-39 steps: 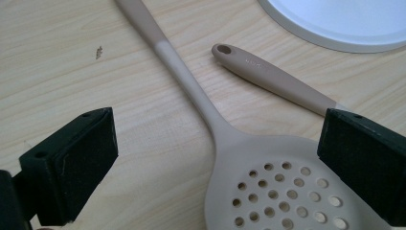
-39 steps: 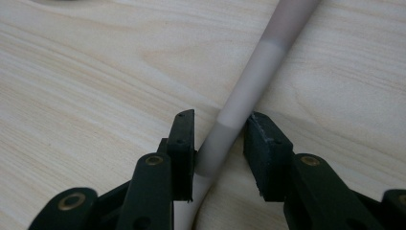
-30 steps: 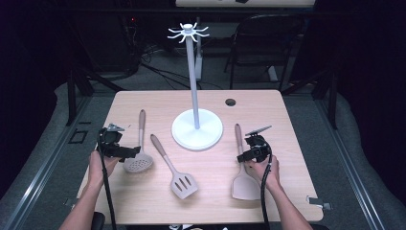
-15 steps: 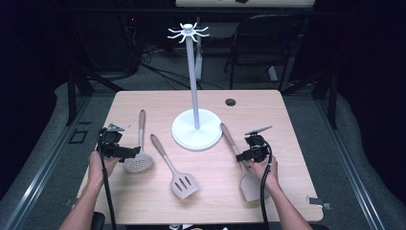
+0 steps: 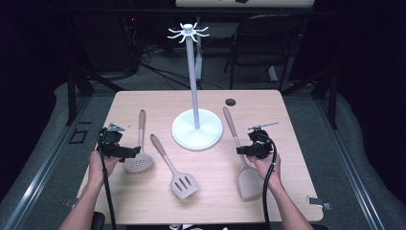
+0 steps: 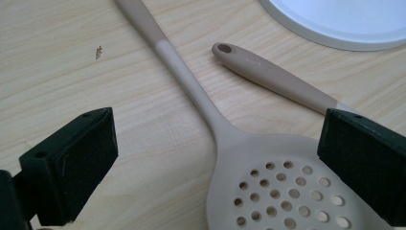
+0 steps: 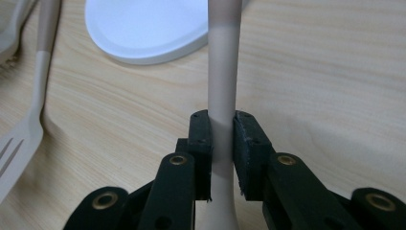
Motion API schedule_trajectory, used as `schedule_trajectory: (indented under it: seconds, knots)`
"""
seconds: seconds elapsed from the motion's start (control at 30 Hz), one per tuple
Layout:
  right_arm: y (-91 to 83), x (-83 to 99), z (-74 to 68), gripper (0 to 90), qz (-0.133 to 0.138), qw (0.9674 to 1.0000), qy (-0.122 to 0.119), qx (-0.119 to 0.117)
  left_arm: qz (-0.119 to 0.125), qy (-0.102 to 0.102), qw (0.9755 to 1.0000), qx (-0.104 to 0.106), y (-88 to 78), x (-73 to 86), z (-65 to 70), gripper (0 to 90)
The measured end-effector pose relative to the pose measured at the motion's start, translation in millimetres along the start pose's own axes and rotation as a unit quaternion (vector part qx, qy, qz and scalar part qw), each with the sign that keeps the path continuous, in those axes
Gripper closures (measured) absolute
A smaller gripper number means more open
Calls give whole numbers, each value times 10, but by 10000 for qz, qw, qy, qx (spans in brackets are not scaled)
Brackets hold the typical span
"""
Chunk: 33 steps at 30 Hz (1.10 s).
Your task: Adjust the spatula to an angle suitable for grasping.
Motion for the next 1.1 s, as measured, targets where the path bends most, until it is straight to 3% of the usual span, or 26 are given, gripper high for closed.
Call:
schedule_trajectory:
  seconds: [0.27,0.37,0.47,0.63,0.93,1.1]
  knots:
    - [-150,-116,-162,790,391,9985,-383,-25,49,16,10000,-37,-3,-15,-9,0]
    - [-173,-137,-201,790,456,9978,-490,-22,66,24,10000,-50,-6,-21,-8,0]
    - [-204,-179,-257,790,555,9956,-751,17,96,52,9999,-51,-11,-37,-1,0]
    - [-243,-201,-315,789,650,9940,-881,-18,187,-8,9998,12,-31,-65,10,0]
    - [-284,-231,-454,790,795,9903,-1134,-117,638,-349,9973,141,-145,-222,36,0]
    - [-280,-233,-510,790,819,9891,-1213,-134,892,-327,9953,203,-231,-383,136,0]
Point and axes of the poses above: each handheld gripper's, and its own axes: y roughly forward along the jaws, x roughly out of its underside, z roughly to its right, the point moved 10 cm from there along y, roughly forward along the jaws, and after that the axes turned 2 degrees about y, right-handed, at the moved point
